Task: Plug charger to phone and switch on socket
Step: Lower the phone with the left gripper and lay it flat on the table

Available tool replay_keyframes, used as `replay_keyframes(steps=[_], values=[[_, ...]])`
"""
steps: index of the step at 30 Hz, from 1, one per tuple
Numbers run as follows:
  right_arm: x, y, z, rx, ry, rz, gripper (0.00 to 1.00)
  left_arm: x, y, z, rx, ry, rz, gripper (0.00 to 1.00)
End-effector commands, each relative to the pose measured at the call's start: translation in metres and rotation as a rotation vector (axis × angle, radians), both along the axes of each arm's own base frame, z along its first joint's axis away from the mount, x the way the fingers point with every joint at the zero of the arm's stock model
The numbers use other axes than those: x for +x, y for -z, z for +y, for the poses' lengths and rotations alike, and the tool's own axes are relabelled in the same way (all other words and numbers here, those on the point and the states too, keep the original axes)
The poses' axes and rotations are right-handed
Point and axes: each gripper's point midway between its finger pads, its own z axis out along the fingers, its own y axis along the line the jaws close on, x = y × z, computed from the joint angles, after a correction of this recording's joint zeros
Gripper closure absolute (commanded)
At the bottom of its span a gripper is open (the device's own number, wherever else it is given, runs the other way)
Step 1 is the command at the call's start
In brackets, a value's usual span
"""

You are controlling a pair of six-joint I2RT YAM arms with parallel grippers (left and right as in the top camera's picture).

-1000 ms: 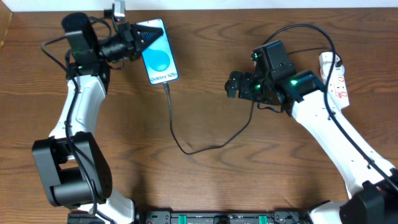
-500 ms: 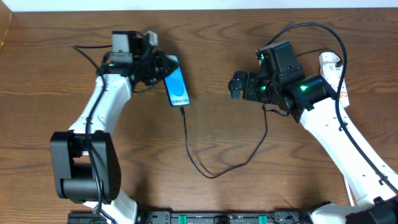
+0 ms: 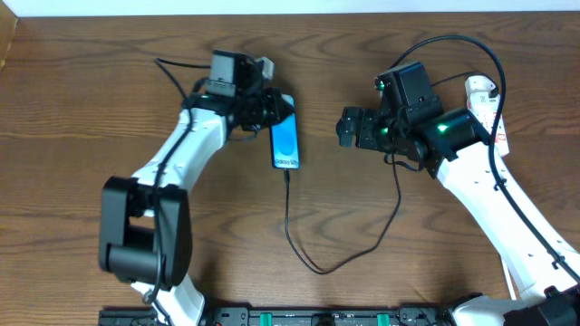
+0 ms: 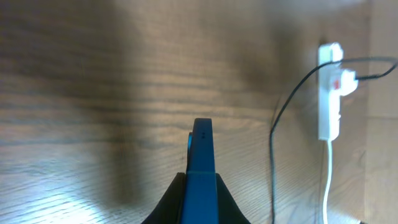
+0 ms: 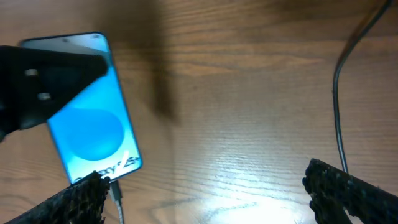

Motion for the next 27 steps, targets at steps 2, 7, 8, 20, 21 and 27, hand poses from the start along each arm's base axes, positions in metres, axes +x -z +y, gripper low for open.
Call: replay_keyframes(steps=[2,7,8,20,21,27], values=[[-0.001,-0.005,-0.008,-0.045,0.011,-0.025,0.01,-0.007,0.022,-0.018,0.011,0.052,0.04,0.93],[-0.001,0.0,-0.023,-0.114,0.064,-0.021,0.01,-0.019,0.046,-0.036,0.019,0.081,0.105,0.93],[0.0,0.0,-0.026,-0.126,0.073,-0.022,0.01,-0.02,0.047,-0.039,0.016,0.086,0.109,0.92],[-0.002,0.003,-0.038,-0.18,0.102,-0.013,0.01,-0.023,0.032,-0.077,-0.096,0.113,0.102,0.93],[-0.002,0.003,-0.038,-0.181,0.102,-0.012,0.01,-0.023,0.032,-0.08,-0.1,0.113,0.103,0.93],[-0.004,0.004,-0.039,-0.183,0.102,-0.007,0.01,-0.017,0.043,-0.088,-0.132,0.069,0.135,0.93]])
